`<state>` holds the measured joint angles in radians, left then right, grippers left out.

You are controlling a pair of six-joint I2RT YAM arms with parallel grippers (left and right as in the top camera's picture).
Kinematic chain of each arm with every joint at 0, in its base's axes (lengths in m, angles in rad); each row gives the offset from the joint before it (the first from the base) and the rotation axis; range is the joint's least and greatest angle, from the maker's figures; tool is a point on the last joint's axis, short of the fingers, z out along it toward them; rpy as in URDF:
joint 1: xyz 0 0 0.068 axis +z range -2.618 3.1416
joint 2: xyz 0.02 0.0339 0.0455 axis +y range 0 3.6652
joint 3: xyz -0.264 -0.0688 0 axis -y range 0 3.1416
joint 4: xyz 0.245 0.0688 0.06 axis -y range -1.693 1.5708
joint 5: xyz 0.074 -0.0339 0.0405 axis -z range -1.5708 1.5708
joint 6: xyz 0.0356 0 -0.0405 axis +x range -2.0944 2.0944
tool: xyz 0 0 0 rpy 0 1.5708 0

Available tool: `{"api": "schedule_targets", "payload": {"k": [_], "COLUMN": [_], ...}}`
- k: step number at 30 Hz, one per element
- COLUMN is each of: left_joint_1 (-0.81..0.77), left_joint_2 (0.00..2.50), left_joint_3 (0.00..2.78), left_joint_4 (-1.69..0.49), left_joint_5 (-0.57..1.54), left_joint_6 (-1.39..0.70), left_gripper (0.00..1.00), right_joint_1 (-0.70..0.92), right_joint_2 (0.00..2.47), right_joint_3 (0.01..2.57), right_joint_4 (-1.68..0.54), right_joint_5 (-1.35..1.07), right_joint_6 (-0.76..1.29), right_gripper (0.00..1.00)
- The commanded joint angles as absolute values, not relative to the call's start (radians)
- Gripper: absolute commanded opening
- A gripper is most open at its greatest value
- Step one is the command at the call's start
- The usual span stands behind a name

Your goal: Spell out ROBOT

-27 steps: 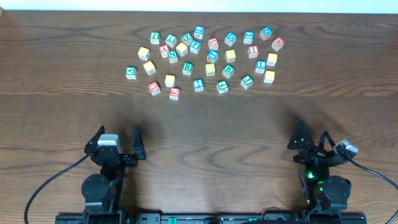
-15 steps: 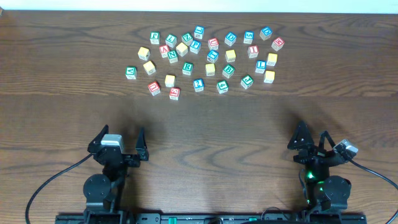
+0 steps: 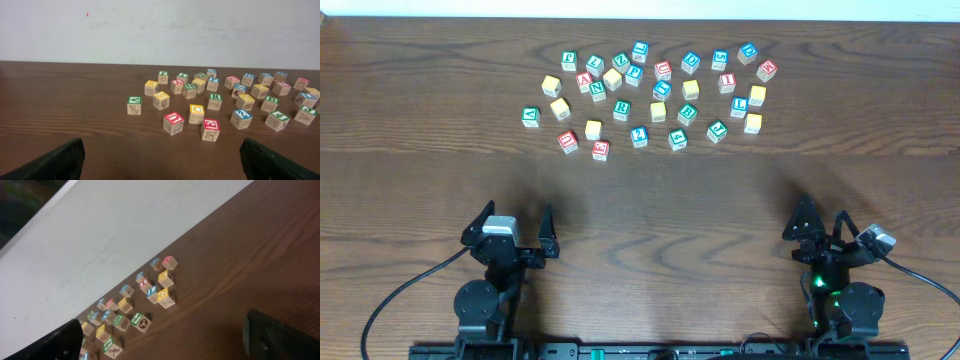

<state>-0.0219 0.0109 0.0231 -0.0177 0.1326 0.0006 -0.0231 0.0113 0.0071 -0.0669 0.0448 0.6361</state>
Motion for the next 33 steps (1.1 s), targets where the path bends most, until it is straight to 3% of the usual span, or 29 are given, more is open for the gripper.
{"api": "schedule_targets", "payload": {"k": [1, 19, 33], "left_joint_1": [-0.025, -0.025, -0.025], "left_joint_2": [0.004, 0.042, 0.311], "left_joint_3": [0.013, 0.053, 0.210], "left_joint_4": [-0.010, -0.002, 0.051], "left_joint_5": [0.138, 0.139, 0.139], "left_joint_6": [0.004, 0.004, 0.004], "left_gripper": [0.97, 0.98, 0.98], "right_joint_1": [-0.025, -0.025, -0.025], "right_joint_2": [0.006, 0.006, 0.006], "right_joint_3": [0.006, 0.006, 0.006], "right_joint_4": [-0.070, -0.070, -0.070], "right_joint_5": [0.050, 0.050, 0.050], "right_joint_6": [0.639, 0.639, 0.639], "right_gripper": [0.99, 0.99, 0.99]}}
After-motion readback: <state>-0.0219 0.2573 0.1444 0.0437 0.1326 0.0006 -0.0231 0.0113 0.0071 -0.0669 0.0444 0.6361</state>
